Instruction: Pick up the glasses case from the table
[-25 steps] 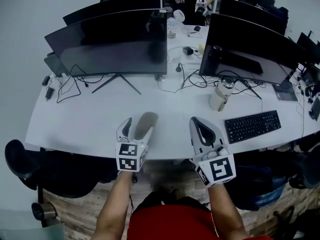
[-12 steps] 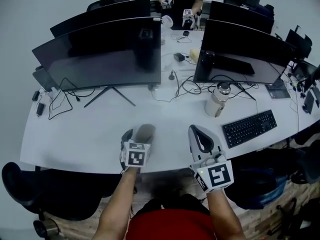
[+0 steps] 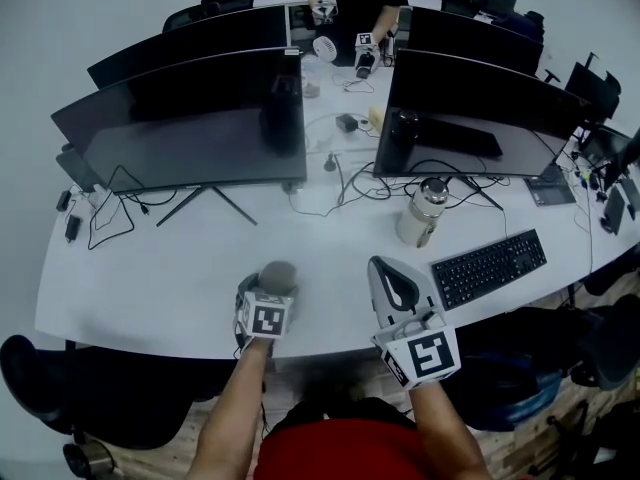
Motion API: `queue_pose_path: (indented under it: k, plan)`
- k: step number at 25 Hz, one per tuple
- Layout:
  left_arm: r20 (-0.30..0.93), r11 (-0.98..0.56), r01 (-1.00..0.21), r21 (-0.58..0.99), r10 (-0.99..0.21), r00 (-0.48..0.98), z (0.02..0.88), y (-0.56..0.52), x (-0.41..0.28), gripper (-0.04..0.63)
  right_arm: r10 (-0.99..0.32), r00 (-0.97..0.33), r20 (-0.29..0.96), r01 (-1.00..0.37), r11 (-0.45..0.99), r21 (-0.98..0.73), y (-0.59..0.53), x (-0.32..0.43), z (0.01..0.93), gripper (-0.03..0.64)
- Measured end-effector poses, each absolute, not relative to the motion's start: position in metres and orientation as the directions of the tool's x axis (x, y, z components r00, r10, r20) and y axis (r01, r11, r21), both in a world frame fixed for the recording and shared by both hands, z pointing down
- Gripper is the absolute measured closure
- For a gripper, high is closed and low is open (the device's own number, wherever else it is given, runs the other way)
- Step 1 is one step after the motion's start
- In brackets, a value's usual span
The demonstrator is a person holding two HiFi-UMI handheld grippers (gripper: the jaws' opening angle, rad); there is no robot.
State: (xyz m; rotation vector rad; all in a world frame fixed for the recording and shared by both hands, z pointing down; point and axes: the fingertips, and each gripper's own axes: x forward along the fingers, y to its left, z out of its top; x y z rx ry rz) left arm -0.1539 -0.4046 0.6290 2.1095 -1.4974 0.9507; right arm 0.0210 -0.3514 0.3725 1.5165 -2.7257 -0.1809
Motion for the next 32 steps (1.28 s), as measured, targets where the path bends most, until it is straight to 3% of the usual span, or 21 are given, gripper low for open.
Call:
queue_pose_path:
  k: [7,13,23,32]
  plan:
    - [0.735,-0.349,-0.935,-0.07,-0.651,0.188,0.631,-0.403,-0.157,0.23,-0.836,-0.548,-0.03,-0.835,0.544,0.085,-0.352,0.026,0.379,0.614]
    - [0.663,-0.319,-0.945,-0.071,-0.723,0.195,0.596,-0.404,-0.158,0.232,-0.835,-0.55,-0.031,-0.834,0.547,0.068,-0.354,0.033,0.381,0.614]
    - [0.371,-0.281,-0.96,-0.007,-0.892,0.258,0.466,-0.385,-0.147,0.232,-0.827,-0.559,-0.059,-0.829,0.558,0.035,-0.348,0.031,0.373,0.614]
    - [0.105,-0.262,-0.965,-0.001,-0.96,0.261,0.375,-0.346,-0.141,0.232,-0.82,-0.559,-0.124,-0.827,0.561,0.023,-0.334,0.03,0.352,0.614]
